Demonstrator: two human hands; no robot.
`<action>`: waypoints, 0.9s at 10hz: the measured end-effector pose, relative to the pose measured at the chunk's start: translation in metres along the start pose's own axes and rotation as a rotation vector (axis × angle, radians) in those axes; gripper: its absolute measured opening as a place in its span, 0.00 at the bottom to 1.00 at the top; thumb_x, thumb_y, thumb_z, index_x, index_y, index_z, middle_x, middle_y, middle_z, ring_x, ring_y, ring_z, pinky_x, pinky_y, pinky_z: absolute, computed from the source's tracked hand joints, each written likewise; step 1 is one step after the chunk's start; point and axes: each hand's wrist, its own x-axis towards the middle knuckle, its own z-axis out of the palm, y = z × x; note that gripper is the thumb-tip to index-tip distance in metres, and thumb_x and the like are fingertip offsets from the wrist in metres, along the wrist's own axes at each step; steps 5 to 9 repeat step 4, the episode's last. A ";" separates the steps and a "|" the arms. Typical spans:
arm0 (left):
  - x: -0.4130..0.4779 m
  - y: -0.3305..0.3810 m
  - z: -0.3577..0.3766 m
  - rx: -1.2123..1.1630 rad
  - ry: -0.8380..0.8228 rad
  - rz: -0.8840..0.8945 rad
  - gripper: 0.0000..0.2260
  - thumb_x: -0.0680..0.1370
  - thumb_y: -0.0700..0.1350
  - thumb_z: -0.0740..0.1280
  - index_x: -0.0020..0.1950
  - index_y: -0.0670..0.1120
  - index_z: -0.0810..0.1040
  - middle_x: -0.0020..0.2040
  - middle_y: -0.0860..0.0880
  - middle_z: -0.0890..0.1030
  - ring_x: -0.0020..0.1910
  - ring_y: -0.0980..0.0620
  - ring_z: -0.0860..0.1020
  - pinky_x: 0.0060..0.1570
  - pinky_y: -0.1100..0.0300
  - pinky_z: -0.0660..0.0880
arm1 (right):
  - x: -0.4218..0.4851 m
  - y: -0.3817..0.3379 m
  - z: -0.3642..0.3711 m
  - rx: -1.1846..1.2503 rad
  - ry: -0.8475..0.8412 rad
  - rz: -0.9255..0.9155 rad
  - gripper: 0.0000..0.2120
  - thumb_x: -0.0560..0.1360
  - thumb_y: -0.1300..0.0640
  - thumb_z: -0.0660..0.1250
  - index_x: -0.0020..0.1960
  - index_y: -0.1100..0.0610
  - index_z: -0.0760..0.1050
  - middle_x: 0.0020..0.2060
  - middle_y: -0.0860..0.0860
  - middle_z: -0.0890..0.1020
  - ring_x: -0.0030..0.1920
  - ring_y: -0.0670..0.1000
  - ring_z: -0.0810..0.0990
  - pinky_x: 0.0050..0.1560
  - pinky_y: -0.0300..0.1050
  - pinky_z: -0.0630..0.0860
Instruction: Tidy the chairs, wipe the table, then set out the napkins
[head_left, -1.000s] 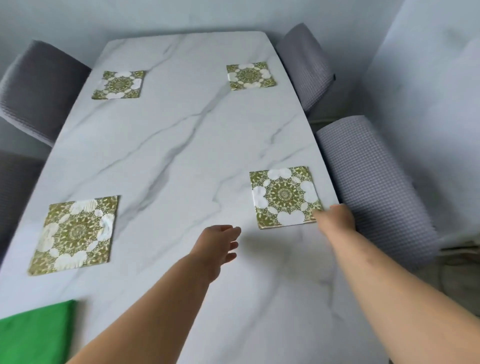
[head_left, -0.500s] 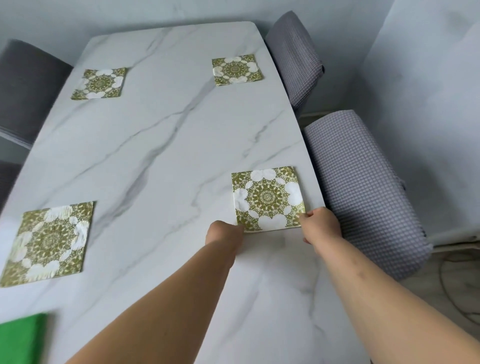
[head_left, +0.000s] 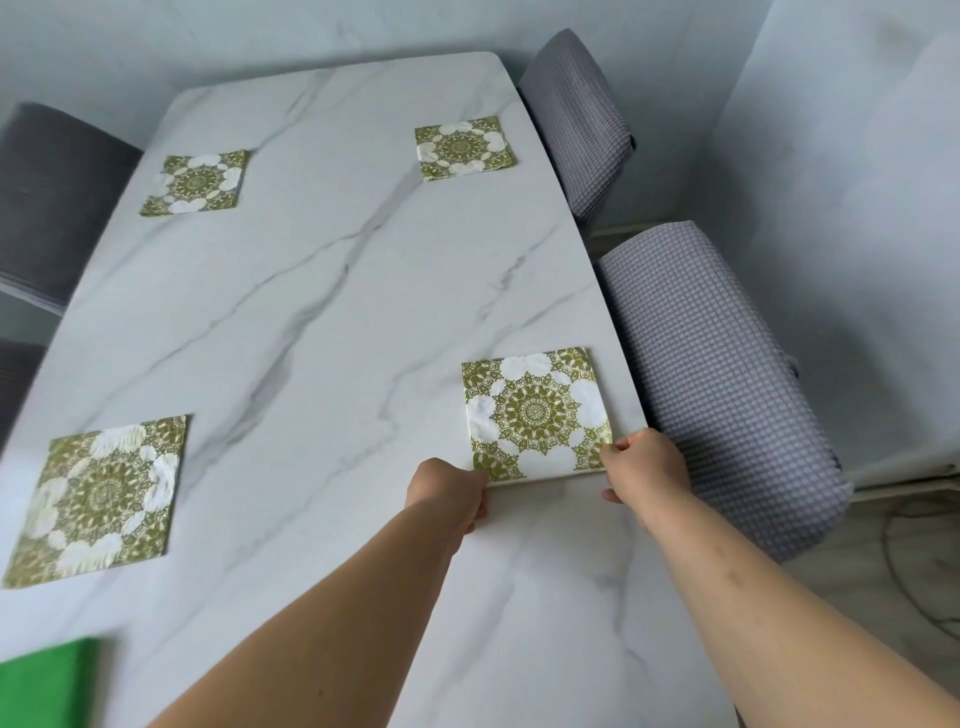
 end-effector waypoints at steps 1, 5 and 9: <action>-0.001 -0.002 -0.001 0.014 -0.001 0.013 0.07 0.71 0.38 0.64 0.32 0.40 0.74 0.27 0.44 0.78 0.28 0.46 0.76 0.34 0.58 0.74 | 0.000 0.002 0.001 0.000 0.019 -0.029 0.06 0.78 0.56 0.65 0.51 0.59 0.74 0.37 0.54 0.80 0.32 0.55 0.84 0.41 0.55 0.83; -0.018 -0.006 -0.030 0.055 0.000 0.097 0.06 0.75 0.38 0.62 0.38 0.42 0.74 0.36 0.44 0.81 0.31 0.48 0.77 0.35 0.59 0.73 | -0.011 0.004 0.003 -0.127 0.161 -0.127 0.16 0.77 0.51 0.66 0.60 0.60 0.72 0.57 0.59 0.77 0.39 0.53 0.74 0.39 0.42 0.71; -0.018 -0.006 -0.030 0.055 0.000 0.097 0.06 0.75 0.38 0.62 0.38 0.42 0.74 0.36 0.44 0.81 0.31 0.48 0.77 0.35 0.59 0.73 | -0.011 0.004 0.003 -0.127 0.161 -0.127 0.16 0.77 0.51 0.66 0.60 0.60 0.72 0.57 0.59 0.77 0.39 0.53 0.74 0.39 0.42 0.71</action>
